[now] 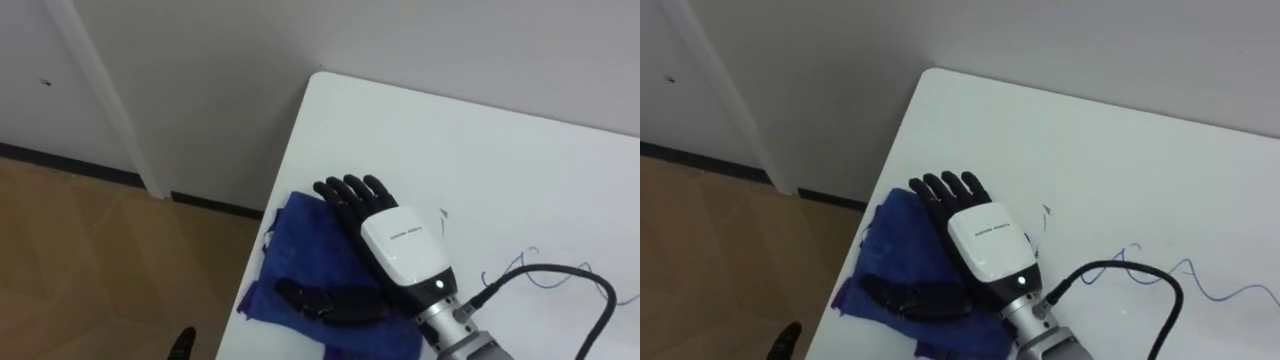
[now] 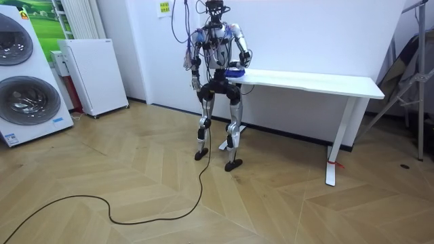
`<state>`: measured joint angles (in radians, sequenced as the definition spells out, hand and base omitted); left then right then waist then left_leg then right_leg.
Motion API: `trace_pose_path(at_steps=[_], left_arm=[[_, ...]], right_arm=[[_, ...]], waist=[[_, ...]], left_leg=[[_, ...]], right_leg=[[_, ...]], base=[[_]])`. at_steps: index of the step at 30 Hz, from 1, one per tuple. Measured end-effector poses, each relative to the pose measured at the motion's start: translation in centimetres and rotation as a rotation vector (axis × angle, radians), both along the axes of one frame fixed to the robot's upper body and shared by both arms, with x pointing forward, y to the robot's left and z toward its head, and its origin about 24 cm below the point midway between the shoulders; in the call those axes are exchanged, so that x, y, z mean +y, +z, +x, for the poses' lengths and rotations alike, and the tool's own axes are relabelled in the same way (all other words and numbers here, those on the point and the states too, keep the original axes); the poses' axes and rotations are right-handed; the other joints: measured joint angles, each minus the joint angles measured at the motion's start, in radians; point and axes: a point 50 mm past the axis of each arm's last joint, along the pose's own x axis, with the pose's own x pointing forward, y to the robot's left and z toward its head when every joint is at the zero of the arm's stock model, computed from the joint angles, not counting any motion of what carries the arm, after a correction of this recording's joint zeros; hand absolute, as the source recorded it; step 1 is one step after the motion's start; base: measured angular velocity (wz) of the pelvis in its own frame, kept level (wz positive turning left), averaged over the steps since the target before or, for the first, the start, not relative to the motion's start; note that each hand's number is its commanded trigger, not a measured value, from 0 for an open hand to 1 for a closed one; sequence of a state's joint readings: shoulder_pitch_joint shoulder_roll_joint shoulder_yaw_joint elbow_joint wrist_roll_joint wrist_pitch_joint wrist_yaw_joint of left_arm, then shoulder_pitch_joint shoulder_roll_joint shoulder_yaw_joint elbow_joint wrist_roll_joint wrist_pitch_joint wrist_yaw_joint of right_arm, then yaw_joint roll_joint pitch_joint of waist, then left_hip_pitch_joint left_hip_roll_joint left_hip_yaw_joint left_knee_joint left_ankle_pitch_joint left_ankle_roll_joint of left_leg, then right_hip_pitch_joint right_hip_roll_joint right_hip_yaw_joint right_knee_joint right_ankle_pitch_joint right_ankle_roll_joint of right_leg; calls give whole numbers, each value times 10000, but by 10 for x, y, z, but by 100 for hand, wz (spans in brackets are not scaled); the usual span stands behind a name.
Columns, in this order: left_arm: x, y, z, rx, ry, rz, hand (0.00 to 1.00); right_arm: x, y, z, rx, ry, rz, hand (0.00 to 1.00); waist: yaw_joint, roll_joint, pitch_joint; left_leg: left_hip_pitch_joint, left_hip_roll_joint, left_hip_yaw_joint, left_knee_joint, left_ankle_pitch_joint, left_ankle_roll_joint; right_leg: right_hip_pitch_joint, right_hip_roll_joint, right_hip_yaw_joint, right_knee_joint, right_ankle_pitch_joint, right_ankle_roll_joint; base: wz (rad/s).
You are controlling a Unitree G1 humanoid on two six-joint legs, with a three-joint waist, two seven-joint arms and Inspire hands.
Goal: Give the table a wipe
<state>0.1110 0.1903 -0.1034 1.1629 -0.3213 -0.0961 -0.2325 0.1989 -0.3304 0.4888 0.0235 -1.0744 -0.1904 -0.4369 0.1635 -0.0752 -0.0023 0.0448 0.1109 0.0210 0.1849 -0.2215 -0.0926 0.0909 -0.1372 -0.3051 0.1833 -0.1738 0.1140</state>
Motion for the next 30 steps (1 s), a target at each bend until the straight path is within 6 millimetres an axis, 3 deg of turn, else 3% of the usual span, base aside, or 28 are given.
trace_pose_path(at_steps=[10, 12, 14, 17, 20, 23, 25, 27, 28, 30], left_arm=[[2, 0, -1, -49, 66, 165, 0], [2, 0, -2, -22, 72, 176, 0], [2, 0, 1, -72, 88, 255, 0], [3, 1, 4, -126, 152, 425, 0], [4, 1, 5, -144, 218, 599, 0], [5, 1, 8, -232, 266, 762, 0], [6, 2, 8, -239, 305, 878, 0], [6, 2, 10, -323, 241, 979, 0], [7, 3, 11, -371, 168, 1040, 0], [10, 4, 12, -405, 145, 1135, 0]], right_arm=[[2, -2, -8, -352, 283, -103, 0], [1, -5, -11, -250, 290, -214, 0], [-2, -13, -18, 124, 204, -349, 0], [-4, -20, -25, 553, 127, -429, 0], [-5, -24, -29, 796, 105, -433, 0], [-8, -32, -32, 1136, 37, -593, 0], [-8, -34, -32, 1230, 37, -596, 0], [-8, -36, -31, 1251, 111, -623, 0], [-7, -35, -28, 1169, 181, -596, 0], [-6, -35, -29, 1205, 221, -571, 0]], waist=[[-99, -15, 11], [-133, -14, 17], [-186, -15, 19], [-214, -21, 17], [-219, -52, -4], [-208, -141, -65], [-210, -162, -62], [-206, -160, -20], [-202, -147, 70], [-324, -239, 53]], left_leg=[[5, -10, 53, -17, 0, 0], [-2, -9, 63, 0, 0, 0], [-23, -8, 71, 59, 12, -20], [-61, 13, 74, 56, 40, -61], [-65, 14, 73, 59, 42, -60], [-63, 20, 44, 56, 52, -42], [-10, 33, -46, 46, 76, -1], [32, 93, -475, 81, 108, 53], [-3, 139, -576, 168, 104, 60], [-112, 138, -501, 185, 99, 69]], right_leg=[[129, 20, 89, -152, -15, -47], [114, 48, 314, -150, -88, -243], [35, 195, 1109, -147, -321, -856], [-71, 345, 1823, -123, -469, -1116], [-85, 437, 2240, -99, -542, -1245], [-86, 472, 2323, -86, -558, -1276], [-145, 511, 2493, 58, -554, -1284], [-461, 608, 2491, 702, -554, -1286], [-572, 657, 2493, 943, -523, -1336], [-485, 661, 2490, 682, -514, -1352]], base=[[1], [2], [14], [11], [8], [2], [-10], [-20], [-6], [5]])
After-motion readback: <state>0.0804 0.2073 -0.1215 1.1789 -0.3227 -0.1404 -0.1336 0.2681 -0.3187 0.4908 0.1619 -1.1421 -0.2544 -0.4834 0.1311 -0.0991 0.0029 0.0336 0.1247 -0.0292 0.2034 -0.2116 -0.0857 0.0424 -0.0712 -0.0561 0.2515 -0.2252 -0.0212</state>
